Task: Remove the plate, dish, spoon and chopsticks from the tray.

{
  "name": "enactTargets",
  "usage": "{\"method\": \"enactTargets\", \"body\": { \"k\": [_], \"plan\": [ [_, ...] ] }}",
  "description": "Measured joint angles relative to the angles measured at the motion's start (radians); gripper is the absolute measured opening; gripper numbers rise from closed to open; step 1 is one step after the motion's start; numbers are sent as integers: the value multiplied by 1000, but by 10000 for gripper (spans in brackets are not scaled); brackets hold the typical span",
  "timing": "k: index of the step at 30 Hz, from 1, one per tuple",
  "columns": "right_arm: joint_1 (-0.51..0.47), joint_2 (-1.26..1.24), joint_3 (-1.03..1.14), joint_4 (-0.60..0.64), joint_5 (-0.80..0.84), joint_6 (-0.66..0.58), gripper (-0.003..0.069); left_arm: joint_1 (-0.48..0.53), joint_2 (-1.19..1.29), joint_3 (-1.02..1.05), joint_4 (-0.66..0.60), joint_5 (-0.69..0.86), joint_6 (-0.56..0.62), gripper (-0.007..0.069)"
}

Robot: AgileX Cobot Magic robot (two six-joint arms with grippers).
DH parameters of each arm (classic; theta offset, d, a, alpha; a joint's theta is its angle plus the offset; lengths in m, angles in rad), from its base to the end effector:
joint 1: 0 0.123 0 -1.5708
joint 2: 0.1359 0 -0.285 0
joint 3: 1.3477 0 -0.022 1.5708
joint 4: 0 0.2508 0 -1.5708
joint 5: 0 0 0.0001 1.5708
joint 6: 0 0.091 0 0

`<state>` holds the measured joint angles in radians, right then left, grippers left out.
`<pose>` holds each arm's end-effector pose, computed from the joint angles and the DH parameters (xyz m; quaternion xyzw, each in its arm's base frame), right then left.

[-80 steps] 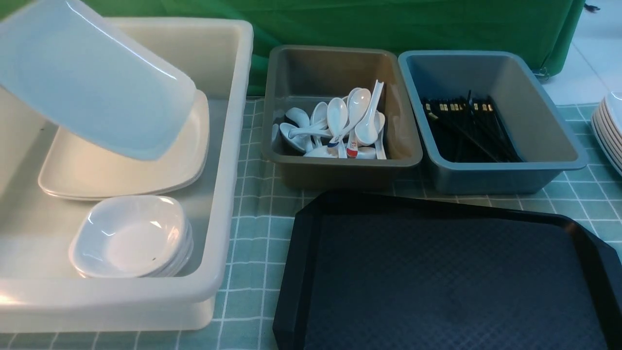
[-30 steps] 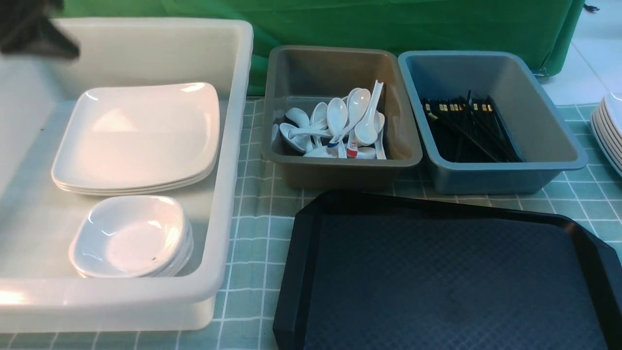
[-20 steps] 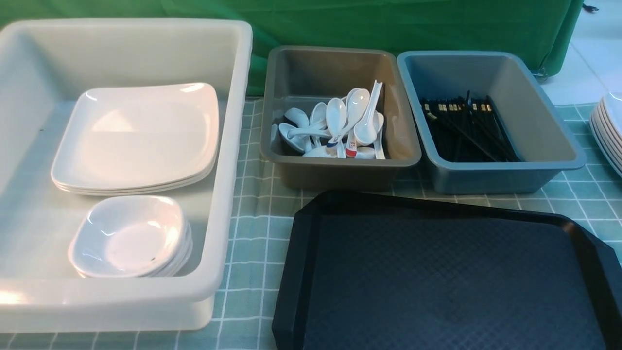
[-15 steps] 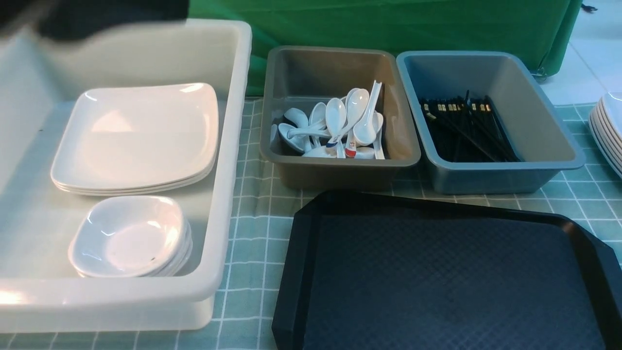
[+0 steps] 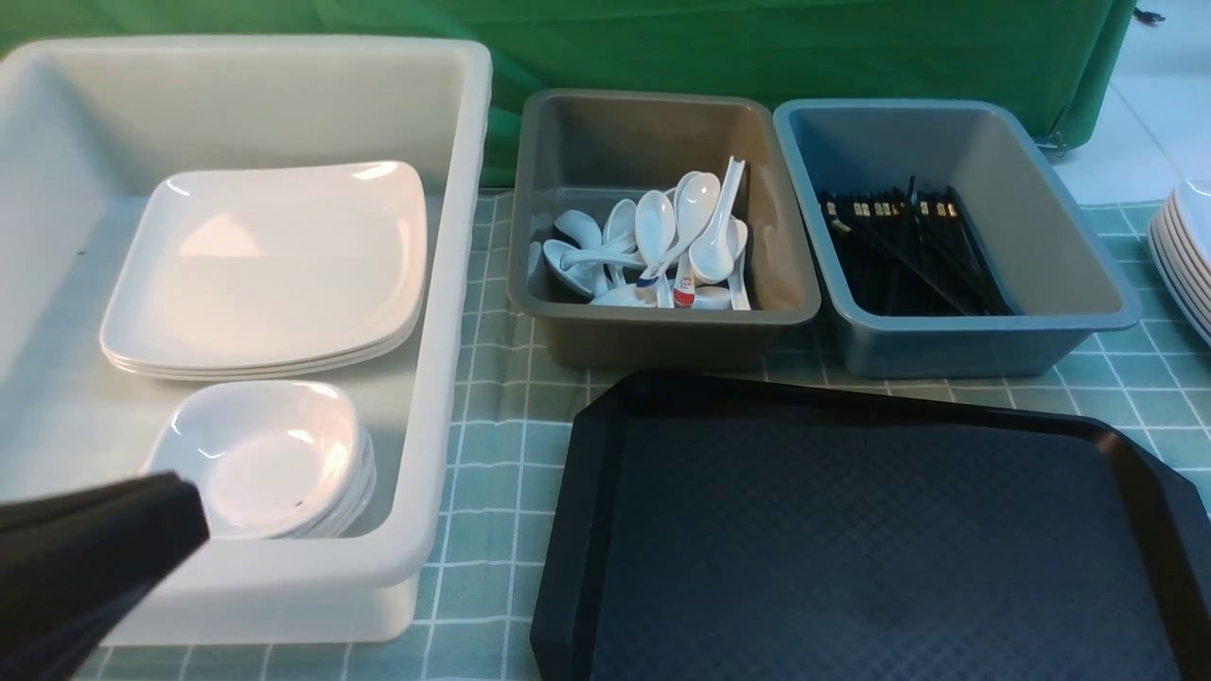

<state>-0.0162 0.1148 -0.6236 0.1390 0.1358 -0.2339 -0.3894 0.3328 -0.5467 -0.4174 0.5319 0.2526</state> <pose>0.0007 0.0017 0.3931 -0.0290 0.5259 -0.0428 0.8490 0.0540 -0.0424 0.3300 0.1710 0.7512 -0.2343 0.5929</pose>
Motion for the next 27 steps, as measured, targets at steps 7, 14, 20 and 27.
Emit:
{"method": "enactTargets", "body": {
  "k": [7, 14, 20, 27],
  "plan": [
    [0, 0, 0, 0, 10, 3, 186, 0, -27, 111, 42, 2, -1, 11],
    [0, 0, 0, 0, 10, 3, 204, 0, -46, 130, 132, -54, -13, 11],
    [0, 0, 0, 0, 10, 3, 214, 123, -183, 229, 248, -248, -76, 11],
    [0, 0, 0, 0, 11, 4, 225, 372, -323, 477, 275, -361, -89, 11]
  ]
}}
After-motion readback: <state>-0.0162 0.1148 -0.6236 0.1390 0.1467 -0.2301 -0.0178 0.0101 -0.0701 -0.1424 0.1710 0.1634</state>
